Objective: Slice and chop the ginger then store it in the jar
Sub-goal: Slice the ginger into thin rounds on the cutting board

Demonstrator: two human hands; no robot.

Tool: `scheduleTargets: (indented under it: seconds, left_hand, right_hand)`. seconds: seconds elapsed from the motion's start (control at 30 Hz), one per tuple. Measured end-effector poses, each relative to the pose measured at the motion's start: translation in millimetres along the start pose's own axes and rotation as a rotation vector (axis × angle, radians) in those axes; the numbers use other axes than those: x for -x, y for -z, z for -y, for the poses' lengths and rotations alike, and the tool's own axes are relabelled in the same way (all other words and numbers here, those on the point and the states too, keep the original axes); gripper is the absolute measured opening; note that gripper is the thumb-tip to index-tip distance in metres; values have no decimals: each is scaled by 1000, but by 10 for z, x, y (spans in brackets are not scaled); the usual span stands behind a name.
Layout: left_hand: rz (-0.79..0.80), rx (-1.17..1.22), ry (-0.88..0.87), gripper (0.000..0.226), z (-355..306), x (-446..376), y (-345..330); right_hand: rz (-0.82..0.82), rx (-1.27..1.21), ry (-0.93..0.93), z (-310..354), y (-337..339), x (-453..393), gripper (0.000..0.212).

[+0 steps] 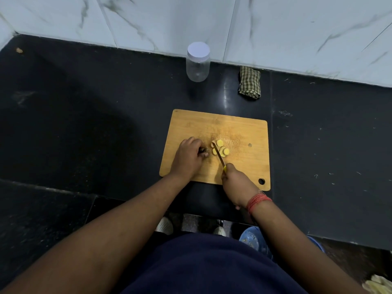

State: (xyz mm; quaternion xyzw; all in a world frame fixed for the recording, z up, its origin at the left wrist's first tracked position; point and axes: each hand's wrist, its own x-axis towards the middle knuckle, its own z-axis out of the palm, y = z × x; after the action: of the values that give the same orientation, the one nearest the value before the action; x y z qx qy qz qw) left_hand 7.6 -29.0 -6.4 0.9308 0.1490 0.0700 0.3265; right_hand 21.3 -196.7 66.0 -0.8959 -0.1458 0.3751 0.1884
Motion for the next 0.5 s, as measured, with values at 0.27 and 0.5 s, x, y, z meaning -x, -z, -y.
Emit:
scheduleTargets:
  seconds: [0.27,0.5]
  left_hand:
    - [-3,12,-21,13,8,9,14]
    - [-12,-14,-77,7,28,8,6]
  right_hand:
    - [25,19,-7,162,-37,-76,15]
    - [48,25,-24,168,-86,-163,30]
